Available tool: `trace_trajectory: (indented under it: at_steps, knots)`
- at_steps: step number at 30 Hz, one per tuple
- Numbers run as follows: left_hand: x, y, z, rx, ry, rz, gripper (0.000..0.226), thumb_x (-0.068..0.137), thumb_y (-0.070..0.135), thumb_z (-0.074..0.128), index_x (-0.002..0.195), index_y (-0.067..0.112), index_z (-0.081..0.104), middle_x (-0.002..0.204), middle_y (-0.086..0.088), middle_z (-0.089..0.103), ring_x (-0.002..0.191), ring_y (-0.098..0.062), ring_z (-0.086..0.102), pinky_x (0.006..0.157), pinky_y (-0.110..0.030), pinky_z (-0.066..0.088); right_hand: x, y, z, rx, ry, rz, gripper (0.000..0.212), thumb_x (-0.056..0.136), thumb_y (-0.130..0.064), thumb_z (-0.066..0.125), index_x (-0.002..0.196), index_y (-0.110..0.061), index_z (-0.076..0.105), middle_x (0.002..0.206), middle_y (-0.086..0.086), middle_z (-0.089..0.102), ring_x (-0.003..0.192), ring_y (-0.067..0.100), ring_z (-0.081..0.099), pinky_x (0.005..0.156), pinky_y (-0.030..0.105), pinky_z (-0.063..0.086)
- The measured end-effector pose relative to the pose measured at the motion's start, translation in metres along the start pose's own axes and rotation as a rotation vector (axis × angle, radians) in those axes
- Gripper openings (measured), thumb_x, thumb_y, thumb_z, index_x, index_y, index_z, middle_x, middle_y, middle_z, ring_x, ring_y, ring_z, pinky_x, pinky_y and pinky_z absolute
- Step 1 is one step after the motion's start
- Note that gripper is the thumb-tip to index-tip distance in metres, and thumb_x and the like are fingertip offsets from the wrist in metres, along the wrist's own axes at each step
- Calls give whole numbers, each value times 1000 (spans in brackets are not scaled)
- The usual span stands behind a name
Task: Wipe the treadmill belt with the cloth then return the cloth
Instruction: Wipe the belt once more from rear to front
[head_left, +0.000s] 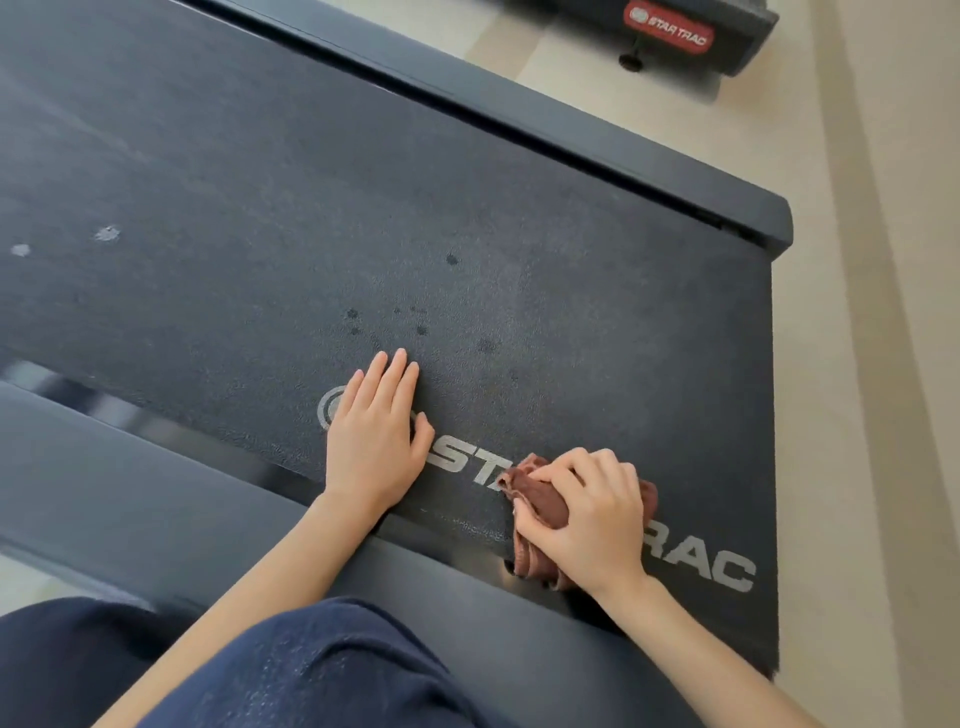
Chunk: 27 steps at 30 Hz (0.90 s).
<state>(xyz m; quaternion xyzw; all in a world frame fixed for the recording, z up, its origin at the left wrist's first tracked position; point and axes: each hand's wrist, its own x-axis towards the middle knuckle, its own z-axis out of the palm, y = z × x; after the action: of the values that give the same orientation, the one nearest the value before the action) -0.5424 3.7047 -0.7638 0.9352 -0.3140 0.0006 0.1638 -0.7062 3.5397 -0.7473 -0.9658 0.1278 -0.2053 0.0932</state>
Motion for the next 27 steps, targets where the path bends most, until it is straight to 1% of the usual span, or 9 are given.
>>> trace_trajectory:
  at_steps: [2, 6, 9, 10, 12, 16, 18, 21, 27]
  knots:
    - [1, -7, -4, 8, -27, 45, 58, 86, 32, 33, 132, 2, 54, 141, -13, 48, 132, -31, 42, 110, -44, 31, 32, -20, 20, 6, 11, -1, 23, 75, -45, 65, 75, -22, 67, 77, -5, 59, 75, 19, 50, 66, 31, 34]
    - [2, -36, -20, 89, -104, 254, 57, 88, 35, 30, 132, 9, 55, 142, -6, 48, 131, -23, 44, 108, -40, 31, 119, -33, 54, -58, 10, 99, 31, 77, -49, 61, 83, -19, 68, 81, 0, 63, 77, 23, 54, 64, 33, 36]
    - [-3, -63, -34, 128, -136, 309, 55, 89, 35, 29, 132, 13, 56, 141, -2, 49, 130, -18, 45, 107, -40, 32, 165, -35, 68, -144, -119, 157, 38, 83, -53, 58, 100, -19, 65, 99, 3, 63, 92, 27, 54, 72, 35, 32]
    - [-4, -73, -37, 135, -135, 295, 55, 89, 35, 28, 133, 14, 54, 142, -2, 48, 132, -17, 43, 108, -40, 31, 170, -36, 71, -162, -164, 175, 40, 85, -54, 55, 106, -20, 63, 105, 3, 61, 97, 27, 52, 74, 35, 31]
    - [-5, -91, -39, 128, -124, 243, 57, 89, 37, 26, 136, 16, 51, 144, -1, 45, 135, -18, 39, 110, -43, 28, 164, -38, 71, -169, -155, 189, 41, 86, -54, 56, 108, -20, 62, 107, 5, 60, 98, 29, 50, 75, 35, 32]
    - [1, -101, -33, 77, -81, 120, 60, 89, 42, 23, 138, 19, 49, 148, -1, 41, 139, -21, 32, 113, -50, 19, 113, -52, 59, -126, -54, 94, 40, 80, -55, 51, 90, -19, 65, 87, 2, 60, 80, 27, 52, 66, 34, 36]
    - [4, -101, -30, 64, -54, 41, 61, 89, 41, 21, 140, 19, 46, 149, -1, 39, 141, -23, 28, 114, -52, 16, 80, -65, 48, -74, -55, 42, 37, 79, -55, 52, 84, -21, 65, 84, -2, 58, 78, 22, 49, 66, 33, 36]
    - [9, -108, -29, 69, -7, -51, 59, 90, 39, 24, 142, 17, 44, 150, -3, 37, 141, -26, 26, 113, -54, 15, 43, -83, 40, -34, -38, -20, 27, 77, -49, 60, 79, -22, 65, 80, -5, 57, 77, 21, 48, 66, 33, 35]
    - [19, -107, -19, 92, 48, -103, 61, 89, 36, 23, 141, 12, 44, 149, -12, 38, 140, -32, 27, 111, -57, 13, 77, -85, 62, -50, 92, 0, 23, 73, -44, 64, 72, -21, 63, 73, -5, 56, 72, 20, 48, 63, 33, 35]
